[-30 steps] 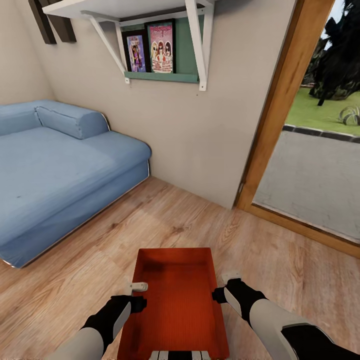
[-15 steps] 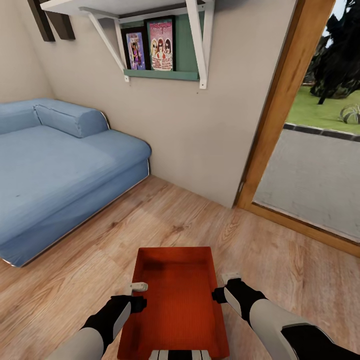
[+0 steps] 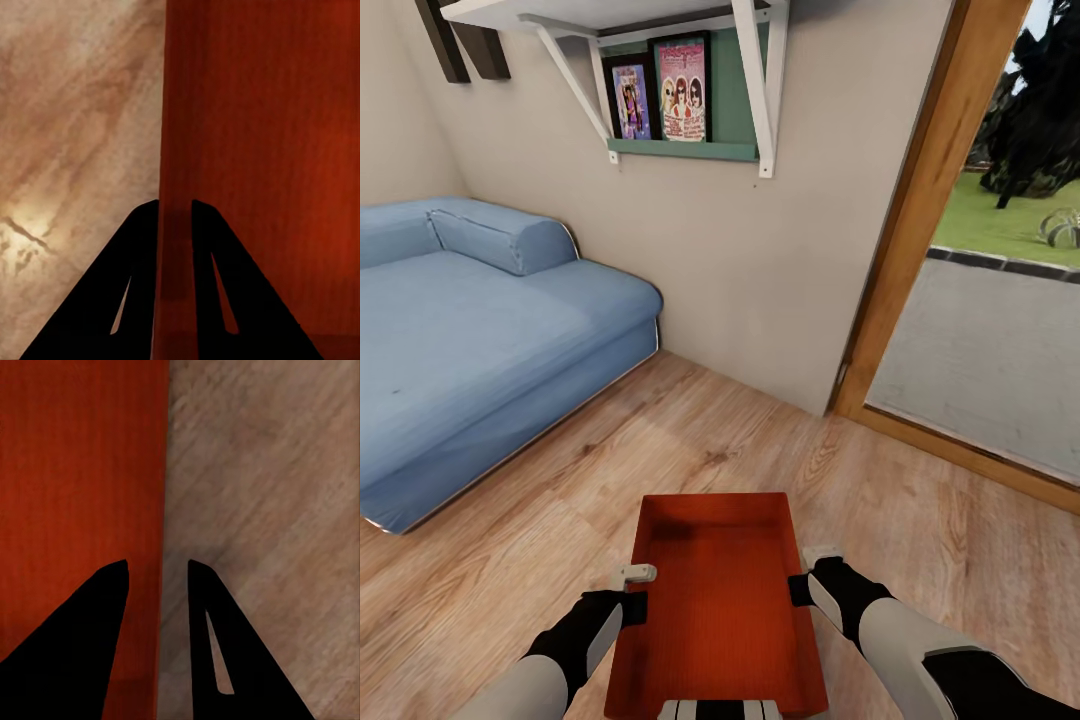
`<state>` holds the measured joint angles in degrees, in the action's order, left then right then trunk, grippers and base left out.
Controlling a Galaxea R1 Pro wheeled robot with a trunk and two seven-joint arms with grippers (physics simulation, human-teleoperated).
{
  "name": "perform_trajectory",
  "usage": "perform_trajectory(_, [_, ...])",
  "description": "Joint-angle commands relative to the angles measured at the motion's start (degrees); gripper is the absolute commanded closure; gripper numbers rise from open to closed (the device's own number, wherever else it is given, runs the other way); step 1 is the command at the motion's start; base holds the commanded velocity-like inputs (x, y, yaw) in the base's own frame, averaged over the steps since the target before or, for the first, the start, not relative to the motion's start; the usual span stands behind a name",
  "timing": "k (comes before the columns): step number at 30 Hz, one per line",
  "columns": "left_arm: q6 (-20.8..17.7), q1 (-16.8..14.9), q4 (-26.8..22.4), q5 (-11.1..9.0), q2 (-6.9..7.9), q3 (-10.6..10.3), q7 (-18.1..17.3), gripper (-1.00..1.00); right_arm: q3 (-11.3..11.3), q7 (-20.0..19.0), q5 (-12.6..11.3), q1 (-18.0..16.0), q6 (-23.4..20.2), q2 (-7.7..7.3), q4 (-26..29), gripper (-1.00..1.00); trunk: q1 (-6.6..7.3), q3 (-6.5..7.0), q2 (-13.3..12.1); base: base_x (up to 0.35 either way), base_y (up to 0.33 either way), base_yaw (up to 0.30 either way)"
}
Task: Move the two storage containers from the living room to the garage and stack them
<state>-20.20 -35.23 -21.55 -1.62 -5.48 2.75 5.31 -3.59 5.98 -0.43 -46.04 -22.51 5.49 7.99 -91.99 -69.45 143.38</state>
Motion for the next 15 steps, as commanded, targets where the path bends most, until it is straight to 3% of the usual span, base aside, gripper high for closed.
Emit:
perform_trajectory(1, [-0.5,0.0,-0.2,1.2,0.02,0.4,0.4,1.0,-1.1,0.4,1.4,0.0,-0.5,-0.04,0.1,1.0,0.01,-0.04,0.0,0.0,0.0,0.0])
perform_trajectory(15, [-0.4,0.0,-0.2,1.2,0.03,0.4,0.4,1.0,-1.1,0.4,1.4,0.0,-0.5,-0.05,0.1,1.0,0.01,-0.04,0.0,0.0,0.0,0.0])
